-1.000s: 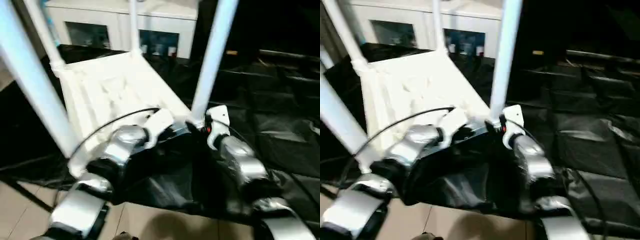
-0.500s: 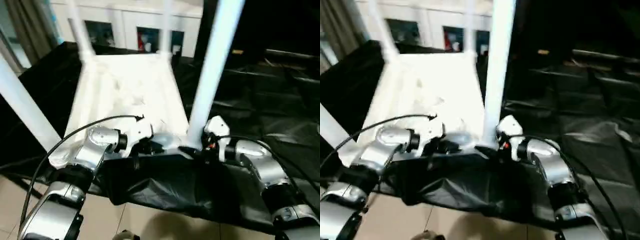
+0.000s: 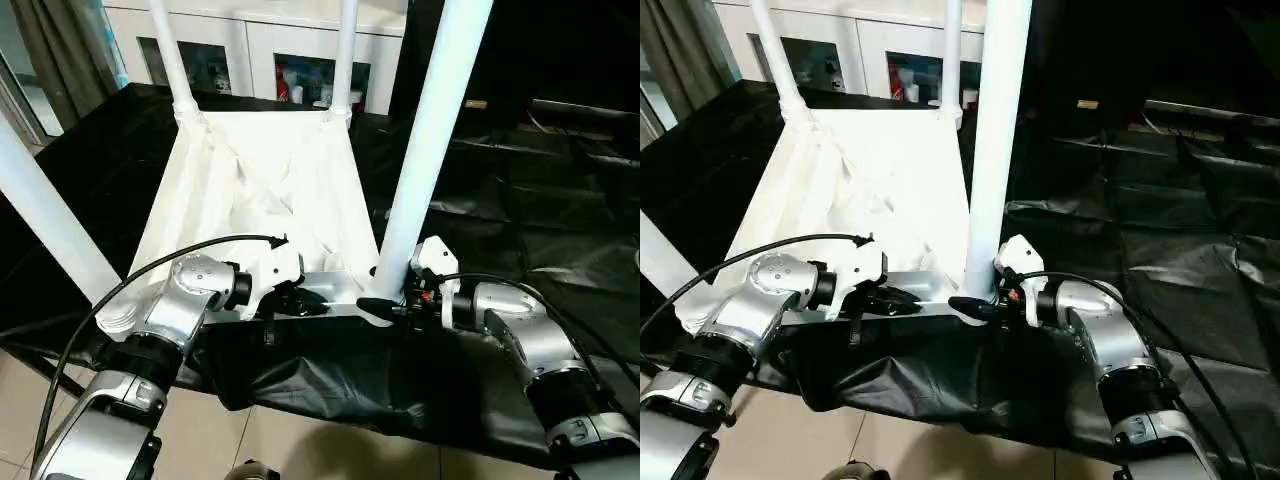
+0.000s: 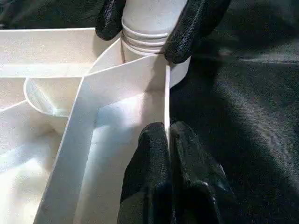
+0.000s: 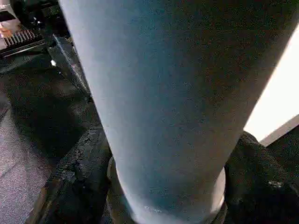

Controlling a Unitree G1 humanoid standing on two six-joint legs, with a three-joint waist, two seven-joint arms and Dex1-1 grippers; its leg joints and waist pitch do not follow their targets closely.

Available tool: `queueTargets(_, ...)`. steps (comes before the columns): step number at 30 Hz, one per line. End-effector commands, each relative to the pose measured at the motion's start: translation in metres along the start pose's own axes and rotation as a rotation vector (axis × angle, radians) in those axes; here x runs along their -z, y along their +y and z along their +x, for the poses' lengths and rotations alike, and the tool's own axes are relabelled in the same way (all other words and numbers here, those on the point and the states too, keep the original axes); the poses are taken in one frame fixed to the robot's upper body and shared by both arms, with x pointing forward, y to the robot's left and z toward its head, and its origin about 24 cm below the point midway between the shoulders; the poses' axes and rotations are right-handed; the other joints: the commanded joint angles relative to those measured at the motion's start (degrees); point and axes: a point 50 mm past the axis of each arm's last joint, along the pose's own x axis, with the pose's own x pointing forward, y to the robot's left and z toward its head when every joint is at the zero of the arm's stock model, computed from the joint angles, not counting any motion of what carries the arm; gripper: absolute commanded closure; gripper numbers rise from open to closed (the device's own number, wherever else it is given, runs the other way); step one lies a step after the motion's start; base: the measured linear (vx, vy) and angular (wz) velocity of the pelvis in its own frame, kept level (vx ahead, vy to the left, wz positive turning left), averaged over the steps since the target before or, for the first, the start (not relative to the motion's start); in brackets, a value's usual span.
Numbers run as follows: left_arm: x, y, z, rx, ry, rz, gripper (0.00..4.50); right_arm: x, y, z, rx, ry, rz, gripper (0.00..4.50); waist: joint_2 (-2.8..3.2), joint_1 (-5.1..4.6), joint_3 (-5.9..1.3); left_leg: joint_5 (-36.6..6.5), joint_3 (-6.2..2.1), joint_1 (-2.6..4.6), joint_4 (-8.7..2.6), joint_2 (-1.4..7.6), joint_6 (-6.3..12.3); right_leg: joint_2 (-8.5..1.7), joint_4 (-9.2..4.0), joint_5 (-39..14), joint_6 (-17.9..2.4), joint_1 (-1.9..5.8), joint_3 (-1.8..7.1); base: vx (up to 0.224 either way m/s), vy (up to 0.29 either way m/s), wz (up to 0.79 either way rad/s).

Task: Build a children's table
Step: Rotate leg to tighten

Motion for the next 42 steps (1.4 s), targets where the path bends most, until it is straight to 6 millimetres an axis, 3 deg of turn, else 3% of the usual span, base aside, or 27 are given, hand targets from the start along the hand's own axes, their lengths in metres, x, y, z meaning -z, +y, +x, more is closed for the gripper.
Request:
queueTargets(1, -0.008, 0.005, 0.010, -0.080, -0.059, -0.012, 4.50, 0.011, 0.005, 0.009, 0.049, 0.030, 0.037, 1.73, -0.59, 0.02, -3.56, -10.8, -2.82, 1.55, -4.23, 5.27, 2.21, -5.59, -4.08, -10.0, -13.0, 2.20, 3.83, 0.000, 0.000, 0.00)
queueTargets(2, -0.008, 0.009, 0.013, -0.129, -0.047, -0.020, 4.50, 0.014, 0.002, 0.011, 0.114, 0.033, 0.057, 1.73, -0.59, -0.27, -3.35, -11.8, -2.87, 1.71, -4.43, 5.26, 1.44, -5.52, -4.45, -12.1, -12.5, 1.90, 3.91, 0.000, 0.000, 0.00)
queueTargets(4, -0.009, 0.016, 0.018, -0.221, -0.021, -0.038, 4.50, 0.020, -0.001, 0.016, 0.234, 0.038, 0.115, 1.74, -0.64, -0.55, -3.24, -13.9, -3.12, 1.92, -4.57, 5.10, -0.04, -5.87, -5.02, -16.4, -11.6, 2.00, 3.98, 0.000, 0.000, 0.00)
queueTargets(5, -0.012, 0.021, 0.021, -0.276, -0.017, -0.055, 4.50, 0.023, -0.001, 0.021, 0.289, 0.034, 0.151, 1.75, -0.37, -0.64, -3.15, -15.5, -3.28, 2.17, -4.65, 5.14, -0.83, -5.96, -5.34, -19.1, -11.0, 1.72, 4.03, 0.000, 0.000, 0.00)
queueTargets(6, -0.013, 0.024, 0.024, -0.308, -0.016, -0.067, 4.50, 0.025, 0.000, 0.024, 0.318, 0.032, 0.173, 1.75, -0.58, -0.73, -3.10, -16.6, -3.36, 2.41, -4.70, 5.13, -1.44, -5.95, -5.70, -21.1, -10.2, 1.71, 3.97, 0.000, 0.000, 0.00)
queueTargets(7, -0.018, 0.027, 0.029, -0.350, -0.021, -0.075, 4.50, 0.027, 0.002, 0.030, 0.363, 0.031, 0.207, 1.75, -0.30, -0.74, -3.05, -17.0, -3.43, 2.42, -4.78, 5.17, -1.66, -5.93, -5.74, -21.6, -10.0, 1.70, 4.02, 0.000, 0.000, 0.00)
queueTargets(8, -0.024, 0.030, 0.035, -0.390, -0.032, -0.087, 4.50, 0.028, 0.003, 0.037, 0.414, 0.029, 0.244, 1.75, -0.38, -0.87, -2.88, -18.1, -3.42, 2.52, -4.92, 5.20, -1.92, -5.91, -6.04, -22.6, -9.6, 1.47, 4.10, 0.000, 0.000, 0.00)
queueTargets(9, -0.027, 0.031, 0.039, -0.412, -0.038, -0.097, 4.50, 0.028, 0.004, 0.041, 0.441, 0.028, 0.268, 1.75, -0.11, -1.08, -2.63, -20.6, -3.51, 2.97, -5.06, 5.09, -2.81, -5.74, -6.39, -25.0, -9.1, 1.14, 4.03, 0.000, 0.000, 0.00)
queueTargets(10, -0.032, 0.033, 0.045, -0.442, -0.045, -0.108, 4.50, 0.028, 0.005, 0.047, 0.477, 0.025, 0.293, 1.75, 0.06, -1.04, -2.66, -21.6, -3.72, 3.12, -5.07, 5.11, -3.32, -5.96, -6.40, -26.1, -8.9, 1.25, 3.94, 0.000, 0.000, 0.00)
queueTargets(11, -0.040, 0.034, 0.053, -0.478, -0.054, -0.119, 4.50, 0.024, 0.006, 0.056, 0.518, 0.014, 0.319, 1.75, -0.17, -1.10, -2.67, -22.6, -3.85, 3.17, -5.10, 5.06, -3.68, -6.10, -6.69, -27.8, -8.3, 1.34, 3.90, 0.000, 0.000, 0.00)
queueTargets(12, -0.041, 0.034, 0.055, -0.484, -0.056, -0.120, 4.50, 0.024, 0.006, 0.058, 0.526, 0.012, 0.325, 1.75, 0.09, -1.13, -2.74, -22.9, -3.89, 3.26, -5.12, 5.08, -3.87, -6.17, -6.81, -27.8, -8.0, 1.23, 4.03, 0.000, 0.000, 0.00)
queueTargets(16, -0.048, 0.031, 0.065, -0.480, -0.071, -0.119, 4.50, 0.017, 0.010, 0.070, 0.516, -0.007, 0.319, 1.75, 0.19, -1.02, -2.95, -20.9, -3.79, 2.78, -5.35, 5.06, -3.15, -5.94, -6.48, -22.7, -8.2, 1.59, 4.04, 0.000, 0.000, 0.00)
queueTargets(17, -0.048, 0.031, 0.066, -0.477, -0.074, -0.116, 4.50, 0.016, 0.011, 0.071, 0.509, -0.011, 0.314, 1.19, 0.07, -0.92, -2.98, -20.5, -3.71, 2.78, -5.35, 5.06, -2.81, -5.94, -6.36, -21.2, -8.6, 1.65, 4.07, 0.000, 0.000, 0.00)
queueTargets(18, -0.049, 0.030, 0.068, -0.472, -0.074, -0.112, 4.50, 0.014, 0.012, 0.072, 0.502, -0.012, 0.303, 1.05, 0.10, -0.92, -2.99, -20.1, -3.68, 2.67, -5.36, 5.08, -2.48, -5.97, -6.20, -20.3, -8.9, 1.76, 4.12, 0.000, 0.000, 0.00)
queueTargets(22, -0.048, 0.027, 0.065, -0.425, -0.092, -0.083, 4.50, 0.010, 0.012, 0.071, 0.447, -0.034, 0.262, 0.99, -0.31, -0.84, -3.07, -18.6, -3.72, 2.20, -5.32, 5.02, -1.30, -6.23, -6.07, -20.5, -8.8, 2.21, 4.07, 0.000, 0.000, 0.00)
queueTargets(25, -0.043, 0.023, 0.055, -0.348, -0.112, -0.054, 4.50, 0.007, 0.010, 0.061, 0.351, -0.059, 0.223, 0.99, -0.46, -0.72, -3.15, -17.0, -3.71, 2.06, -5.26, 5.08, -0.15, -6.30, -5.99, -19.6, -8.8, 2.41, 4.08, 0.000, 0.000, 0.00)
queueTargets(26, -0.035, 0.019, 0.045, -0.273, -0.104, -0.039, 4.50, 0.006, 0.008, 0.048, 0.263, -0.063, 0.163, 0.99, -0.51, -0.80, -3.28, -15.0, -3.61, 1.66, -5.20, 5.16, 0.56, -6.20, -5.49, -16.5, -9.4, 2.73, 4.09, 0.000, 0.000, 0.00)
queueTargets(27, -0.035, 0.019, 0.045, -0.273, -0.104, -0.039, 4.50, 0.006, 0.008, 0.048, 0.263, -0.063, 0.163, 0.99, -0.52, -0.74, -3.30, -13.7, -3.43, 1.46, -5.04, 5.11, 1.48, -6.04, -5.18, -14.1, -9.9, 2.81, 4.04, 0.000, 0.000, 0.00)
queueTargets(31, -0.023, 0.012, 0.031, -0.159, -0.073, -0.008, 4.50, 0.003, 0.005, 0.030, 0.151, -0.058, 0.100, 0.99, -0.48, -0.55, -3.45, -10.9, -3.11, 1.31, -4.62, 5.07, 2.99, -5.77, -4.57, -10.2, -12.0, 2.97, 3.90, 0.000, 0.000, 0.00)
queueTargets(36, -0.011, 0.002, 0.011, 0.009, -0.042, 0.009, 4.50, -0.001, 0.000, 0.008, 0.034, -0.032, 0.043, 0.99, -0.25, -0.45, -3.69, -8.6, -2.81, 1.60, -4.36, 5.31, 3.94, -5.38, -3.64, -4.8, -14.3, 2.60, 3.78, 0.000, 0.000, 0.00)
queueTargets(39, -0.009, -0.001, 0.005, 0.050, -0.035, 0.007, 4.50, -0.002, 0.001, 0.005, -0.009, -0.023, 0.027, 0.99, -0.40, 0.01, -4.04, -5.5, -2.69, 1.36, -3.88, 5.28, 5.25, -5.41, -2.78, -0.2, -15.4, 2.57, 3.75, 0.000, 0.000, 0.00)
queueTargets(42, -0.008, -0.002, 0.002, 0.070, -0.033, 0.006, 4.50, -0.002, 0.003, 0.003, -0.054, -0.014, 0.009, 0.99, -0.22, 0.37, -3.81, -7.2, -2.63, 1.39, -3.92, 5.36, 5.07, -5.46, -3.06, -1.7, -15.4, 2.30, 3.74, 0.000, 0.000, 0.00)
